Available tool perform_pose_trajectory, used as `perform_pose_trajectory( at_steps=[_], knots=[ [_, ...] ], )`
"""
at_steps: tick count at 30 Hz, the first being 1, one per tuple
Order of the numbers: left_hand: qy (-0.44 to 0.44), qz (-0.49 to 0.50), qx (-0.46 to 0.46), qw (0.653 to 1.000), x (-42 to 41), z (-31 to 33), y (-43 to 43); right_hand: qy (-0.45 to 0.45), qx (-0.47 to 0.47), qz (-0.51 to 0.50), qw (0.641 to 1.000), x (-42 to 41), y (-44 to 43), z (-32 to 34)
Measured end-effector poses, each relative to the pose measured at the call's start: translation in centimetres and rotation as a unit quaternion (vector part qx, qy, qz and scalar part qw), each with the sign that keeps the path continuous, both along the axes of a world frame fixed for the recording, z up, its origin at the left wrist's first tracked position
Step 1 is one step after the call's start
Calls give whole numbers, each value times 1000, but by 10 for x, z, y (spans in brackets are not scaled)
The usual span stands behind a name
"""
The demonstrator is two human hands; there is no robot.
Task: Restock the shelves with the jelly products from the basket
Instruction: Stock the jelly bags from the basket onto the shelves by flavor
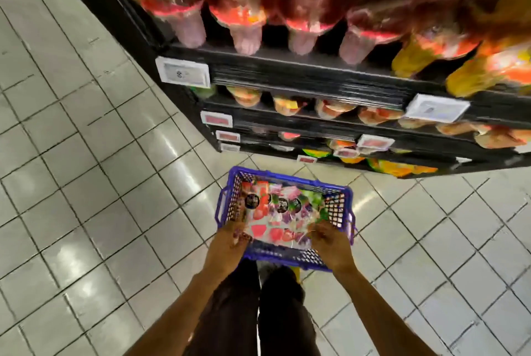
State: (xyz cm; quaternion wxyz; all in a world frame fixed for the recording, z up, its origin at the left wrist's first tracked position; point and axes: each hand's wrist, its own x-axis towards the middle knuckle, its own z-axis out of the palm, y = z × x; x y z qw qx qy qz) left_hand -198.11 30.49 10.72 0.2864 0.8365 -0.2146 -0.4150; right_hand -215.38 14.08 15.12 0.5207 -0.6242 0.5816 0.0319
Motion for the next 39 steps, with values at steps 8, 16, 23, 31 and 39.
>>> perform_pose_trajectory(
  at_steps=[8, 16, 23, 31, 39],
  knots=[
    [27, 70, 115, 991, -22, -194, 16, 61, 61, -3, 996, 18, 14, -207],
    [14, 21, 212, 977, -13, -340, 17, 87, 104, 16, 991, 66, 37, -381],
    [-68, 59, 149, 985, -25, -360, 13, 109, 71, 49, 990, 92, 37, -427],
    [-25, -31, 98, 994, -45, -339, -24, 164, 94, -26, 982, 19, 18, -417],
    [-29, 29, 185, 982, -36, -381, -61, 159, 186, -70, 967, -44, -2, -418]
  ],
)
